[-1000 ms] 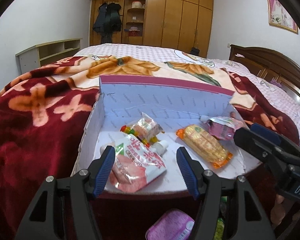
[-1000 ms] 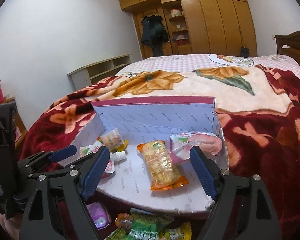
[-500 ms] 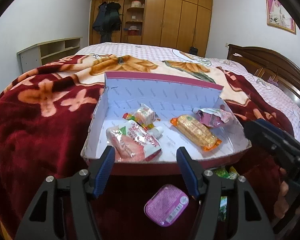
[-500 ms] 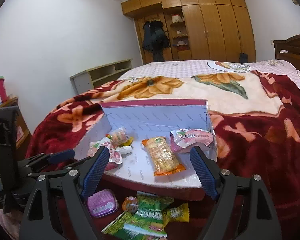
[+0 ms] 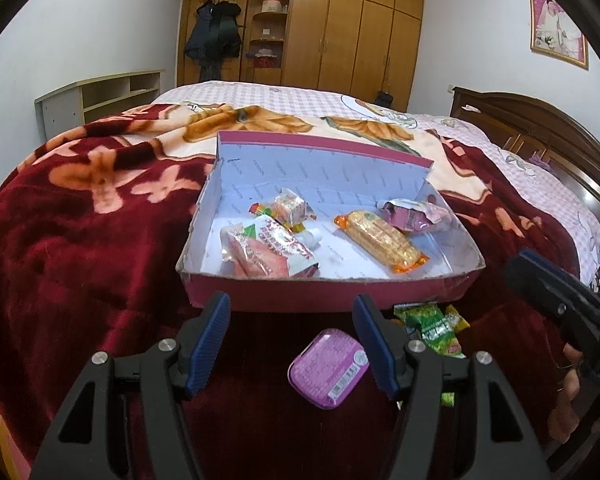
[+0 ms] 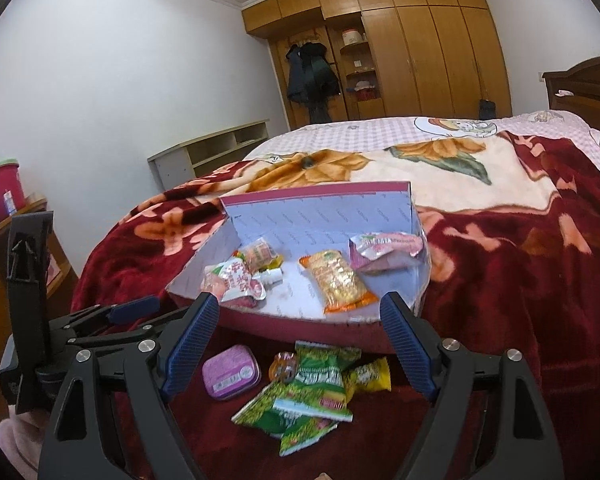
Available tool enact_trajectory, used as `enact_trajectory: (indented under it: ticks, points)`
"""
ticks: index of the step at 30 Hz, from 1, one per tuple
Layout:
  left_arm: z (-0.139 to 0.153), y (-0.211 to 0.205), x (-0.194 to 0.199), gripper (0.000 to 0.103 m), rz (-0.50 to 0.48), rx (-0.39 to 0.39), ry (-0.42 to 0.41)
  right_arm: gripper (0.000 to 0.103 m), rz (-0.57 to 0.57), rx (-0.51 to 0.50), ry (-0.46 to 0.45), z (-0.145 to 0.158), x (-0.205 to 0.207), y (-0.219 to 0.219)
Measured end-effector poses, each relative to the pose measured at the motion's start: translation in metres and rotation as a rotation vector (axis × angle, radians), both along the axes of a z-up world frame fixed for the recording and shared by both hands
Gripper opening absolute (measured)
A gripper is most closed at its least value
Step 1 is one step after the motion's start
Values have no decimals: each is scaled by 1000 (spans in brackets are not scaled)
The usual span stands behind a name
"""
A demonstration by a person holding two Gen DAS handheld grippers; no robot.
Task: Organize snacks
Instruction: 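Withdraw both tools from the box toward the remaining snacks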
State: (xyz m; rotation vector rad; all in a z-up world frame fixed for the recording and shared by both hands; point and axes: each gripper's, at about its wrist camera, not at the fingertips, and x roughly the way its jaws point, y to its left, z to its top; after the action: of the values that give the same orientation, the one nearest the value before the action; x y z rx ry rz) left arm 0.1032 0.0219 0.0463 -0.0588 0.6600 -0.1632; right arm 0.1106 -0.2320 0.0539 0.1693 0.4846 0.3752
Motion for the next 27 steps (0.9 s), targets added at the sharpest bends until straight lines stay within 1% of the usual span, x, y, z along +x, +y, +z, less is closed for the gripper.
enact_trajectory:
  ticks: [6, 11, 15, 22, 27]
  points:
    - [-8, 3, -5, 67, -5, -5, 27, 85, -11, 8, 17, -7, -14, -3]
    - [-20, -1, -6, 67, -8, 10, 61, 85, -22, 27, 48, -18, -19, -9]
    - [-30, -8, -6, 67, -33, 14, 90, 85, -32, 29, 72, -27, -22, -12]
    - [-45, -25, 0, 67, -108, 75, 132, 85, -36, 39, 114, -43, -26, -17]
    - [-56, -35, 4, 67, -133, 119, 154, 85, -46, 30, 132, -51, -25, -17]
